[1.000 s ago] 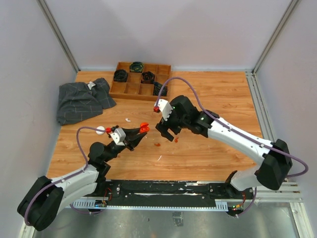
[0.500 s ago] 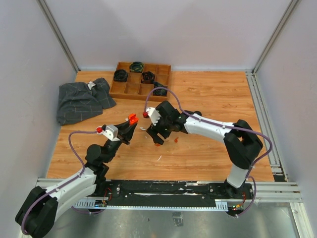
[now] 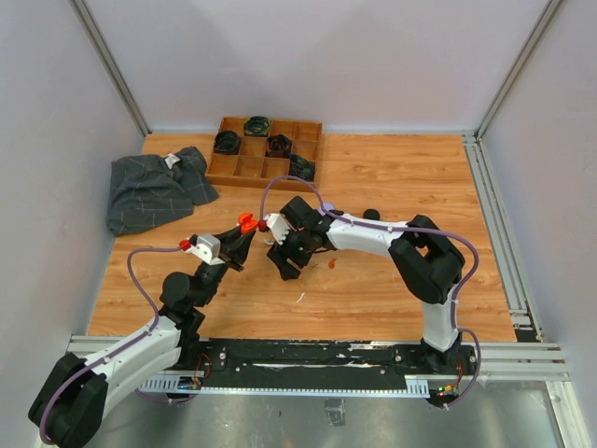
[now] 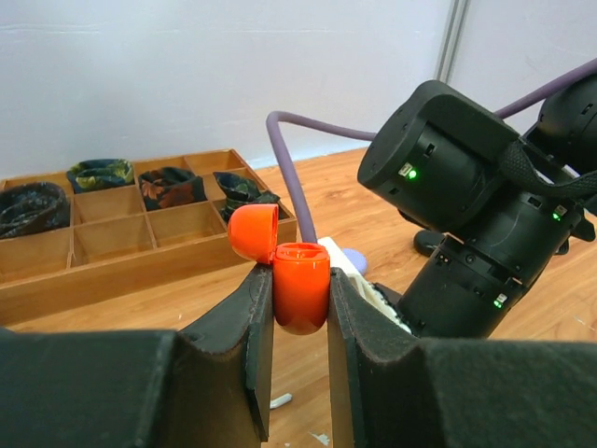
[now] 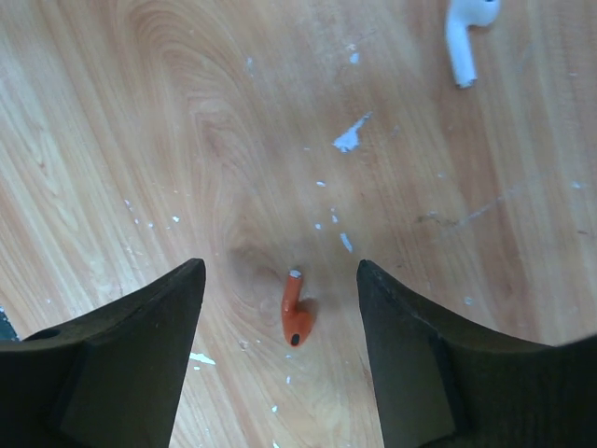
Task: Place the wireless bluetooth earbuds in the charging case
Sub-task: Adjust the earbud at the center of the board.
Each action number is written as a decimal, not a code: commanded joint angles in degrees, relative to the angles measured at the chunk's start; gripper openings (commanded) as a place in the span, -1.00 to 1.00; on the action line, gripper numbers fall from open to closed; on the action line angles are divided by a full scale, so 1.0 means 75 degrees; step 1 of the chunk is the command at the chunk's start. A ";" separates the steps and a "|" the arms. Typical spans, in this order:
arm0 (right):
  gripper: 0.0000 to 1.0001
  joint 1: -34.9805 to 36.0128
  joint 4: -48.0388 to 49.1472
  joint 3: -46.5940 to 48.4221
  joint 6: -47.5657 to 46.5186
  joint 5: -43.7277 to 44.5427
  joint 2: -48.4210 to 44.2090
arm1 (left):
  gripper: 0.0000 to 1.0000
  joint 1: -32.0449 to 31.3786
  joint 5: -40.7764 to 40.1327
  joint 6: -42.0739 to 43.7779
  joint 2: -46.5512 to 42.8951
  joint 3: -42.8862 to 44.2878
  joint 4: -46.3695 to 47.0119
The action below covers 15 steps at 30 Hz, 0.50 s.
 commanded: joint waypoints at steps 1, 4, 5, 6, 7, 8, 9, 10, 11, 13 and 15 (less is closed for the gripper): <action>0.34 0.0248 -0.0530 0.0416 -0.0155 -0.0462 0.0231 | -0.99 0.0047 -0.0003 0.0019 -0.0051 -0.0348 0.0143; 0.31 0.0339 -0.0833 0.0488 -0.0250 -0.0534 0.0290 | -0.99 0.0053 0.0022 0.0009 -0.0082 -0.0346 0.0137; 0.31 0.0362 -0.0934 0.0494 -0.0273 -0.0544 0.0307 | -0.99 0.0053 0.0044 0.0003 -0.0090 -0.0340 0.0137; 0.30 0.0384 -0.1007 0.0499 -0.0288 -0.0550 0.0310 | -1.00 0.0053 0.0057 0.0006 -0.0098 -0.0332 0.0126; 0.30 0.0407 -0.1099 0.0485 -0.0306 -0.0551 0.0306 | -1.00 0.0053 0.0060 0.0001 -0.0104 -0.0337 0.0125; 0.29 0.0436 -0.1180 0.0479 -0.0337 -0.0570 0.0301 | -0.99 0.0053 0.0075 0.0011 -0.0113 -0.0336 0.0124; 0.28 0.0462 -0.1297 0.0471 -0.0366 -0.0572 0.0286 | -0.99 0.0053 0.0074 0.0012 -0.0116 -0.0338 0.0119; 0.28 0.0497 -0.1388 0.0461 -0.0396 -0.0583 0.0270 | -0.99 0.0053 0.0082 0.0006 -0.0126 -0.0338 0.0120; 0.28 0.0540 -0.1471 0.0445 -0.0441 -0.0586 0.0248 | -0.99 0.0053 0.0092 0.0003 -0.0129 -0.0338 0.0120; 0.28 0.0622 -0.1619 0.0420 -0.0525 -0.0562 0.0207 | -1.00 0.0052 0.0098 -0.0006 -0.0117 -0.0338 0.0125; 0.27 0.0685 -0.1847 0.0465 -0.0632 -0.0578 0.0205 | -0.99 0.0053 0.0119 -0.0008 -0.0080 -0.0339 0.0147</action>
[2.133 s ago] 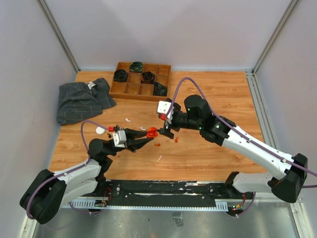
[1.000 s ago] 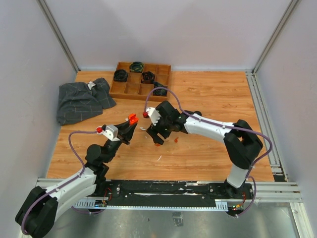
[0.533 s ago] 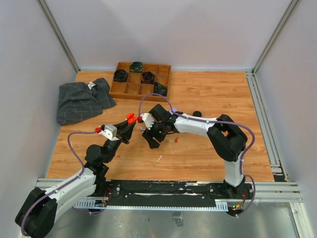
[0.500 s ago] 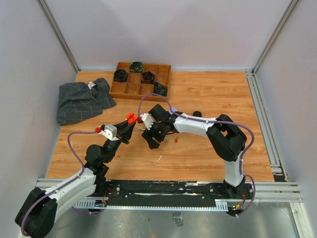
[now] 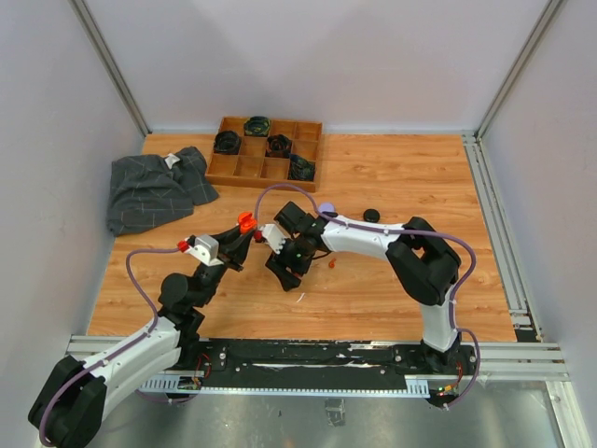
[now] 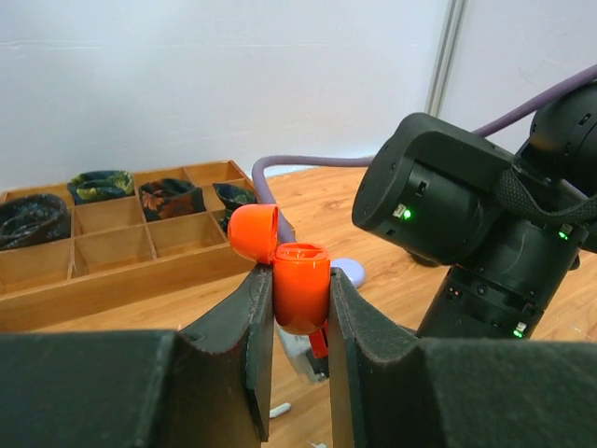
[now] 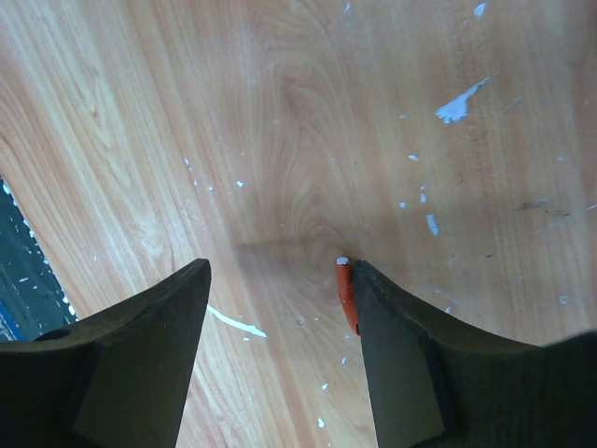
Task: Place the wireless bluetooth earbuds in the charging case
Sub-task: Adjust the earbud at the center of the board, then pick up the earbud from the center of the board.
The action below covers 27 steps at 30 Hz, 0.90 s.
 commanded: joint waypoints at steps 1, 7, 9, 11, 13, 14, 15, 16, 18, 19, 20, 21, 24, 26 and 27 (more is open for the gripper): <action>0.27 0.0385 -0.0940 0.0130 -0.0492 -0.0162 0.0010 | -1.00 0.0053 0.0095 -0.0008 0.0017 -0.0338 0.0169; 0.25 0.0501 -0.1393 0.0145 -0.0695 0.0100 -0.0289 | -1.00 0.0053 0.0166 -0.0039 0.0058 -0.0337 0.0219; 0.25 0.0519 -0.1397 0.0123 -0.0681 0.0169 -0.0559 | -0.99 0.0053 0.0158 -0.0032 0.0027 -0.0347 0.0216; 0.25 0.0513 -0.1406 0.0104 -0.0624 0.0305 -0.0823 | -0.99 0.0053 0.0157 -0.0046 0.0015 -0.0359 0.0232; 0.26 0.0504 -0.1410 0.0022 -0.0441 0.0694 -0.1139 | -0.99 0.0053 0.0173 -0.0054 0.0015 -0.0358 0.0243; 0.26 0.0496 -0.1405 -0.0042 -0.0320 0.0933 -0.1266 | -0.99 0.0053 0.0178 -0.0062 0.0015 -0.0361 0.0252; 0.26 0.0482 -0.1408 -0.0105 -0.0153 0.1194 -0.1386 | -0.99 0.0053 0.0195 -0.0072 0.0015 -0.0361 0.0262; 0.26 0.0454 -0.1410 -0.0159 0.0025 0.1420 -0.1489 | -0.99 0.0053 0.0211 -0.0087 0.0015 -0.0364 0.0265; 0.26 0.0395 -0.1400 -0.0236 0.0435 0.1970 -0.1639 | -1.00 0.0053 0.0258 -0.0095 0.0008 -0.0361 0.0277; 0.25 0.0375 -0.1408 -0.0259 0.0650 0.2247 -0.1666 | -1.00 0.0053 0.0274 -0.0095 0.0014 -0.0363 0.0277; 0.20 0.0338 -0.1384 -0.0261 0.0852 0.2464 -0.1660 | -1.00 0.0047 0.0283 -0.0095 0.0021 -0.0362 0.0283; 0.16 0.0298 -0.1337 -0.0258 0.1111 0.2607 -0.1645 | -0.99 0.0052 0.0300 -0.0091 0.0026 -0.0364 0.0288; 0.06 0.0190 -0.1172 -0.0201 0.1600 0.2772 -0.1503 | -0.99 0.0050 0.0332 -0.0103 0.0039 -0.0350 0.0292; 0.00 0.0132 -0.1039 -0.0185 0.1827 0.2845 -0.1386 | -0.99 0.0047 0.0361 -0.0122 0.0018 -0.0353 0.0288; -0.03 0.0108 -0.0969 -0.0196 0.1929 0.2823 -0.1321 | -1.00 0.0043 0.0360 -0.0127 0.0007 -0.0352 0.0289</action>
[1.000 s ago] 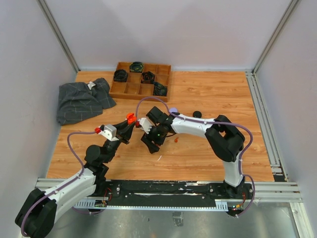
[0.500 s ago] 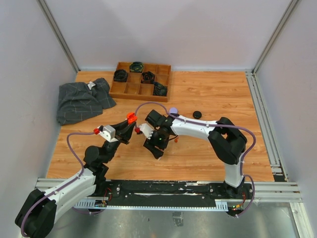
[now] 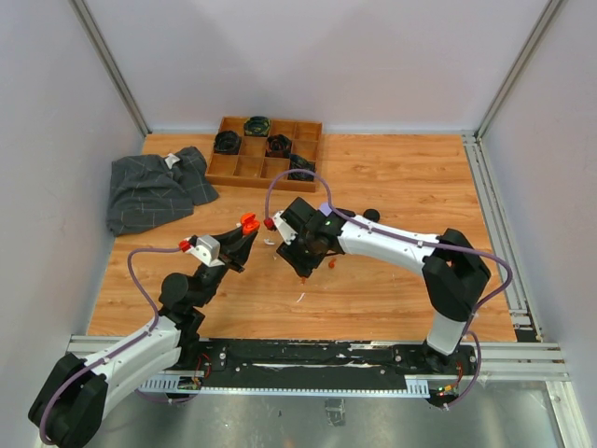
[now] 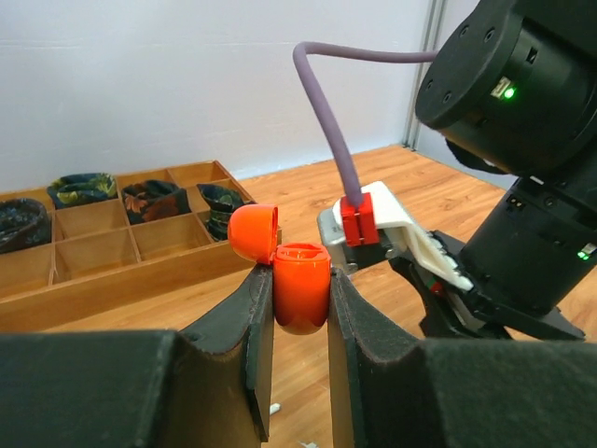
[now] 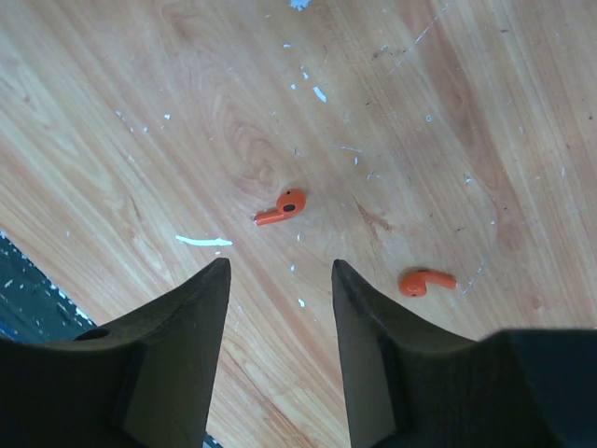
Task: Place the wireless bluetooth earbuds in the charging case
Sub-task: Pick up the earbud from the center of the board.
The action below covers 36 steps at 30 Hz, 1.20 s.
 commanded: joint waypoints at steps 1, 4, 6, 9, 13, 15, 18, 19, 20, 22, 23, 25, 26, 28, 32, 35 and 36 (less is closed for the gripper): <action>-0.05 -0.0162 0.0294 -0.0073 0.0921 0.0466 0.0305 | -0.99 0.0049 0.0071 -0.0072 -0.0056 -0.0350 0.0118; -0.11 -0.0171 0.0517 -0.0109 0.1103 0.0294 0.0544 | -0.99 0.0050 0.0095 -0.0079 -0.0091 -0.0347 0.0113; -0.15 -0.0177 0.0644 -0.0127 0.1202 0.0250 0.0677 | -1.00 0.0050 0.0121 -0.0080 -0.0084 -0.0350 0.0107; -0.21 -0.0177 0.0695 -0.0124 0.1268 0.0262 0.0867 | -1.00 0.0050 0.0145 -0.0082 -0.0082 -0.0338 0.0107; -0.25 -0.0177 0.0696 -0.0129 0.1299 0.0368 0.1048 | -0.99 0.0050 0.0182 -0.0107 -0.0081 -0.0339 0.0115; -0.26 -0.0167 0.0700 -0.0157 0.1322 0.0432 0.1101 | -0.99 0.0050 0.0179 -0.0103 -0.0092 -0.0338 0.0111; -0.27 -0.0172 0.0691 -0.0188 0.1334 0.0416 0.1212 | -1.00 0.0045 0.0181 -0.0108 -0.0076 -0.0339 0.0117; -0.28 -0.0176 0.0684 -0.0182 0.1337 0.0398 0.1263 | -0.99 0.0049 0.0181 -0.0112 -0.0061 -0.0338 0.0117; -0.28 -0.0175 0.0679 -0.0192 0.1342 0.0384 0.1295 | -1.00 0.0050 0.0195 -0.0104 -0.0055 -0.0338 0.0139; -0.29 -0.0177 0.0678 -0.0204 0.1341 0.0436 0.1363 | -0.99 0.0050 0.0225 -0.0114 -0.0026 -0.0329 0.0152; -0.30 -0.0177 0.0678 -0.0215 0.1330 0.0456 0.1391 | -0.99 0.0048 0.0246 -0.0116 -0.0013 -0.0327 0.0165; -0.33 -0.0171 0.0681 -0.0231 0.1301 0.0512 0.1428 | -0.99 0.0044 0.0262 -0.0131 0.0000 -0.0326 0.0175; -0.34 -0.0172 0.0689 -0.0228 0.1299 0.0536 0.1450 | -0.99 0.0046 0.0269 -0.0130 0.0001 -0.0326 0.0192; -0.36 -0.0165 0.0693 -0.0235 0.1293 0.0574 0.1499 | -0.99 0.0049 0.0297 -0.0138 0.0001 -0.0323 0.0181; -0.45 -0.0162 0.0692 -0.0241 0.1266 0.0629 0.1571 | -1.00 0.0050 0.0327 -0.0141 0.0034 -0.0319 0.0187; -0.56 -0.0165 0.0658 -0.0279 0.1219 0.0729 0.1483 | -0.99 0.0050 0.0356 -0.0153 0.0109 -0.0303 0.0209; -0.59 -0.0165 0.0645 -0.0289 0.1188 0.0733 0.1416 | -0.99 0.0050 0.0376 -0.0150 0.0133 -0.0284 0.0213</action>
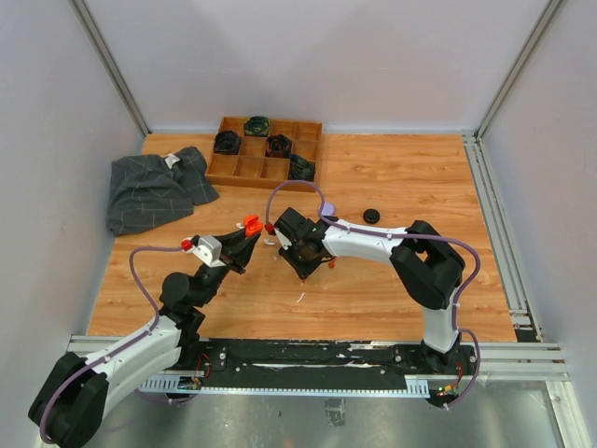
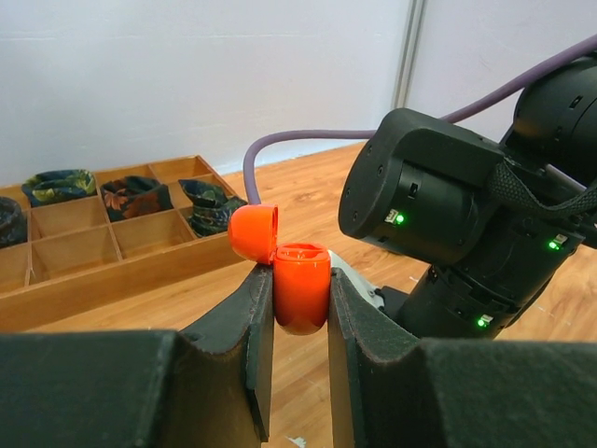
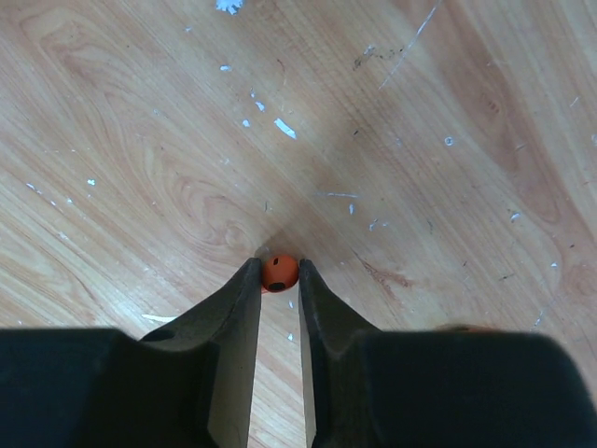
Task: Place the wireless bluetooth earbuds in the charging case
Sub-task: Pick up the earbud from the center of the board.
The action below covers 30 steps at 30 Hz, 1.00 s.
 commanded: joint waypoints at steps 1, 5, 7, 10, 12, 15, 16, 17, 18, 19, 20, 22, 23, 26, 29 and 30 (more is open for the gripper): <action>-0.62 -0.0162 -0.0128 -0.0192 -0.0033 0.0244 -0.0024 | -1.00 0.0050 0.0131 -0.0018 0.0082 -0.0261 0.0214; -0.70 -0.0161 -0.0058 -0.0269 -0.0166 0.0320 -0.0713 | -0.99 0.0048 0.0394 0.0001 0.0022 -0.0199 0.0217; -0.73 -0.0159 -0.0060 -0.0306 -0.0250 0.0432 -0.1123 | -1.00 0.0047 0.0539 0.0086 0.0061 -0.0204 0.0323; -0.75 -0.0162 -0.0079 -0.0312 -0.0495 0.0743 -0.1764 | -0.99 0.0049 0.0703 0.0132 0.0218 -0.0248 0.0771; -0.77 -0.0156 -0.0105 -0.0309 -0.0661 0.0985 -0.2208 | -1.00 0.0048 0.0972 0.0170 0.0339 -0.0299 0.1181; -0.79 -0.0143 -0.0104 -0.0296 -0.0965 0.1342 -0.2913 | -1.00 0.0049 0.1357 0.0251 0.0494 -0.0266 0.1565; -0.79 -0.0129 -0.0076 -0.0279 -0.1073 0.1477 -0.3144 | -0.99 0.0047 0.1455 0.0283 0.0558 -0.0243 0.1648; -0.80 -0.0103 -0.0030 -0.0251 -0.1196 0.1601 -0.3351 | -1.00 0.0048 0.1609 0.0306 0.0605 -0.0234 0.1733; -0.80 -0.0058 0.0030 -0.0228 -0.1293 0.1729 -0.3559 | -1.00 0.0050 0.1771 0.0358 0.0655 -0.0222 0.1849; -0.81 -0.0006 0.0124 -0.0224 -0.1392 0.1841 -0.3760 | -0.99 0.0050 0.1921 0.0430 0.0720 -0.0221 0.1989; -0.81 0.0037 0.0213 -0.0210 -0.1498 0.1934 -0.3947 | -0.99 0.0048 0.2052 0.0487 0.0778 -0.0221 0.2101; -0.84 0.0156 0.0467 -0.0191 -0.1680 0.2183 -0.4337 | -1.00 0.0049 0.2278 0.0610 0.0904 -0.0212 0.2287; -0.85 0.0214 0.0597 -0.0191 -0.1802 0.2299 -0.4482 | -1.00 0.0050 0.2345 0.0673 0.0949 -0.0190 0.2346; -0.86 0.0504 0.1141 -0.0233 -0.2130 0.2718 -0.4846 | -0.99 0.0049 0.2473 0.0775 0.0989 -0.0115 0.2441; -0.86 0.0936 0.1794 -0.0325 -0.2587 0.3211 -0.5052 | -1.00 0.0046 0.2569 0.0894 0.0981 0.0008 0.2385; -0.86 0.1091 0.2005 -0.0357 -0.2771 0.3366 -0.5091 | -0.99 0.0050 0.2592 0.0926 0.0976 0.0048 0.2344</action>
